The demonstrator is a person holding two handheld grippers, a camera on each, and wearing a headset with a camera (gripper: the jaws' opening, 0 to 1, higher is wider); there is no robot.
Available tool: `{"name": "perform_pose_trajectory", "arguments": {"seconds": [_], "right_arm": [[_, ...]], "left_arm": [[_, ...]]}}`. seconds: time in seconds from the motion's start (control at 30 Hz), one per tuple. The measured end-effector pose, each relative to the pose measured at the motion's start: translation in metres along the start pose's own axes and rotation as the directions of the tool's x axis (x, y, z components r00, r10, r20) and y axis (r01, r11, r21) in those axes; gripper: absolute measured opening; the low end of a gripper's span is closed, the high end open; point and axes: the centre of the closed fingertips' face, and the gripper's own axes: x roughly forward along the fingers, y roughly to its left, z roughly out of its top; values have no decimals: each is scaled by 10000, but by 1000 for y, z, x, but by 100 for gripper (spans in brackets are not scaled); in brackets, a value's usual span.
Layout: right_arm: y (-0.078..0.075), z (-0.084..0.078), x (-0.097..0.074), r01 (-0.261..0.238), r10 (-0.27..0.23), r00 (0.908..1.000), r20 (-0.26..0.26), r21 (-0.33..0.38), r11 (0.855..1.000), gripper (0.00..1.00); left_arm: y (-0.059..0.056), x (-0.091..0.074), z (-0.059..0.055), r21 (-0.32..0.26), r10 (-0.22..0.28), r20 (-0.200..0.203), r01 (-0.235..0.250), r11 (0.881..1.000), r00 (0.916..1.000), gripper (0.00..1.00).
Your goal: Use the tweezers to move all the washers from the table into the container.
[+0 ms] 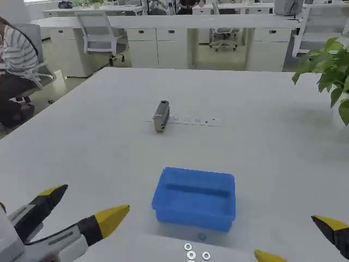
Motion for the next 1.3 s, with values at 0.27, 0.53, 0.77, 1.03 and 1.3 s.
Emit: {"name": "perform_pose_trajectory", "arguments": {"seconds": [0.27, 0.53, 0.77, 1.03, 1.3], "right_arm": [[2, -1, 1, -13, 16, 9999, -128, 197, 9998, 72], [2, -4, 1, -123, 134, 9997, -218, 500, 9987, 71], [-2, -3, 0, -18, 28, 9998, -189, 507, 9987, 70], [-3, -5, 0, -5, 15, 9997, -246, 372, 9993, 69], [-3, -7, 0, -26, 28, 9993, -371, 62, 10000, 68]], "left_arm": [[0, 0, -2, 103, 69, -130, -68, 9999, 9999, 89], [1, 1, -6, 297, 168, -354, -157, 9994, 9992, 88], [1, 2, -8, 272, 194, -450, -182, 9995, 9988, 88], [0, 2, -11, 315, 237, -594, -219, 9993, 9980, 88], [-4, 3, -14, 269, 53, -754, -32, 9996, 9971, 87]]}}
